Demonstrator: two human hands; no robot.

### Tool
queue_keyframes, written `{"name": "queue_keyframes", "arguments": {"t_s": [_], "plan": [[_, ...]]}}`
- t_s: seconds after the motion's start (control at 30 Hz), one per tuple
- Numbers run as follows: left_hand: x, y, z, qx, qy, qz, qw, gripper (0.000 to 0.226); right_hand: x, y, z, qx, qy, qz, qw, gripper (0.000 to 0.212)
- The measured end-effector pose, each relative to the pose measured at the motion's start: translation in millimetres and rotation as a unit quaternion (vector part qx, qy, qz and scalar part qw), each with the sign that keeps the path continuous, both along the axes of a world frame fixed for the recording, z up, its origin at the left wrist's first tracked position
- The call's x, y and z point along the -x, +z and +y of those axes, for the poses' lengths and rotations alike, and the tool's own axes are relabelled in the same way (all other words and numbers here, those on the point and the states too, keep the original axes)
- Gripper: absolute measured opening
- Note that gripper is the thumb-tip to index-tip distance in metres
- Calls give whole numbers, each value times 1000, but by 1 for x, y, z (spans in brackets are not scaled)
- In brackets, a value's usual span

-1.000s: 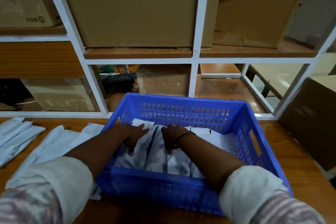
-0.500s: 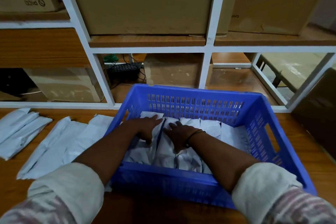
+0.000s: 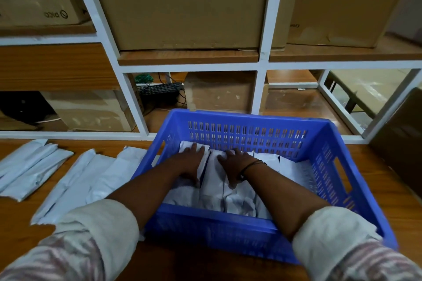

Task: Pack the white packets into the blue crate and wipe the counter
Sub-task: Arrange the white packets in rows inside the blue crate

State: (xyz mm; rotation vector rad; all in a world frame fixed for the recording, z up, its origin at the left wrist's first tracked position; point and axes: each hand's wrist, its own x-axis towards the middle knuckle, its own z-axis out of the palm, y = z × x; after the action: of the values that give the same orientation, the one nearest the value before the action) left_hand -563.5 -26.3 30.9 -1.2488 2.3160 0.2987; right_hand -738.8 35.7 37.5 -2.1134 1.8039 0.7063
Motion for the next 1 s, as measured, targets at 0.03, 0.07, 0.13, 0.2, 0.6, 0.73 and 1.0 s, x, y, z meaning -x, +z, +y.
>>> {"name": "queue_keyframes", "arguments": {"t_s": [0.03,0.07,0.13,0.2,0.6,0.73,1.0], "plan": [[-4,0,0,6,2,-5,1000,138,2,1,0,4,-6,-1,1000,118],[-7,0,0,9,3,-11,1000,136,3,2,0,10,-11,-4,1000,118],[-12,-4,2,8,5,-14,1000,133,5,3,0,29,-17,-14,999,118],[-13,-6,4,2,8,-12,1000,132,7,3,-1,56,-20,-24,998,117],[-10,4,8,-38,39,1,999,130,9,22,5,78,-30,-38,996,97],[-11,33,7,41,1,72,997,112,-7,55,4,167,-53,-72,982,94],[-147,120,-10,194,-83,250,945,92,-126,104,10,324,-199,-83,921,95]]}}
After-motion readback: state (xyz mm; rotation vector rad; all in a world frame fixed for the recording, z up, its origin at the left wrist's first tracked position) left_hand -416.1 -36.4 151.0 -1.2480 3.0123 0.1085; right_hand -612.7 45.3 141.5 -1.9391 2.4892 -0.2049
